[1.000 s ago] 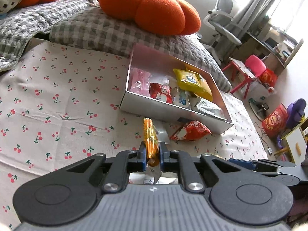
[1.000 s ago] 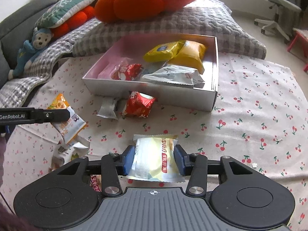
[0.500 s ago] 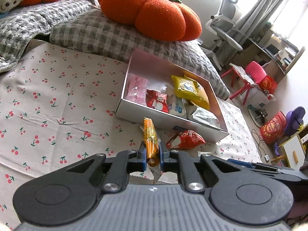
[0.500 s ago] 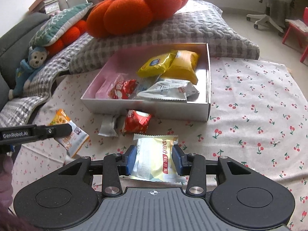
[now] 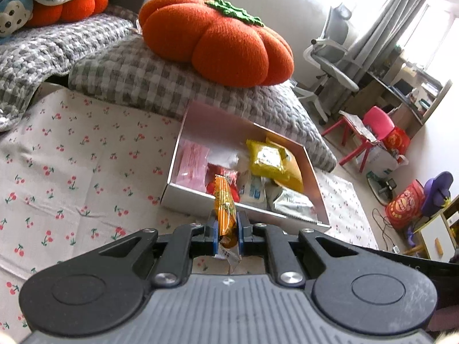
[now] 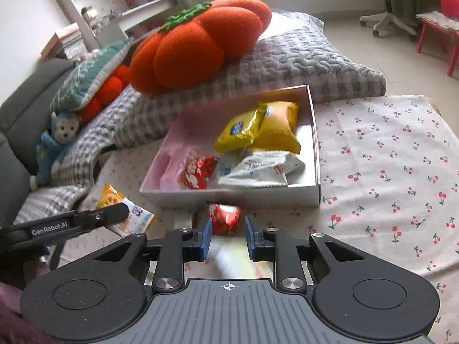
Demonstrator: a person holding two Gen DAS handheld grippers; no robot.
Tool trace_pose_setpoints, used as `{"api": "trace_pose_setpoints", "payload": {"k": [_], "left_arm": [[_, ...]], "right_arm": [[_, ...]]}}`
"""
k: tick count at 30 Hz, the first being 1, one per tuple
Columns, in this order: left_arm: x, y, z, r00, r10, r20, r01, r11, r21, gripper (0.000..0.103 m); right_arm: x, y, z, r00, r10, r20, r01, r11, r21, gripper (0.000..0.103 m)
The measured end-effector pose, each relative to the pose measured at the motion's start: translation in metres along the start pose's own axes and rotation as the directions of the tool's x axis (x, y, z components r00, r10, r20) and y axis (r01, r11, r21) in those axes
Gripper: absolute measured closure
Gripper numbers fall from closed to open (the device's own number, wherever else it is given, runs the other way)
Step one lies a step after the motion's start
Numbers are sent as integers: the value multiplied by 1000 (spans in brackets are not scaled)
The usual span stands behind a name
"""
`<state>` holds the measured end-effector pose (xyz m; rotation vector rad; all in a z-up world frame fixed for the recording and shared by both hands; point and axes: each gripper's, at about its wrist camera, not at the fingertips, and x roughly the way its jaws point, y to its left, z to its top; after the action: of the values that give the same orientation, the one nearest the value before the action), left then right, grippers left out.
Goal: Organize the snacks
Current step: 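Carry both packets into the box and open both grippers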
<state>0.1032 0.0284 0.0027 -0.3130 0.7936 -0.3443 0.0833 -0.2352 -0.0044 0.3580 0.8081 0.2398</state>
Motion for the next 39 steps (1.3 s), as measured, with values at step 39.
{"api": "trace_pose_setpoints", "payload": {"k": [39], "left_arm": [[0, 9, -3, 999, 27, -43, -28, 999, -23, 92]], "right_arm": [[25, 47, -35, 979, -114, -170, 67, 963, -260, 57]]}}
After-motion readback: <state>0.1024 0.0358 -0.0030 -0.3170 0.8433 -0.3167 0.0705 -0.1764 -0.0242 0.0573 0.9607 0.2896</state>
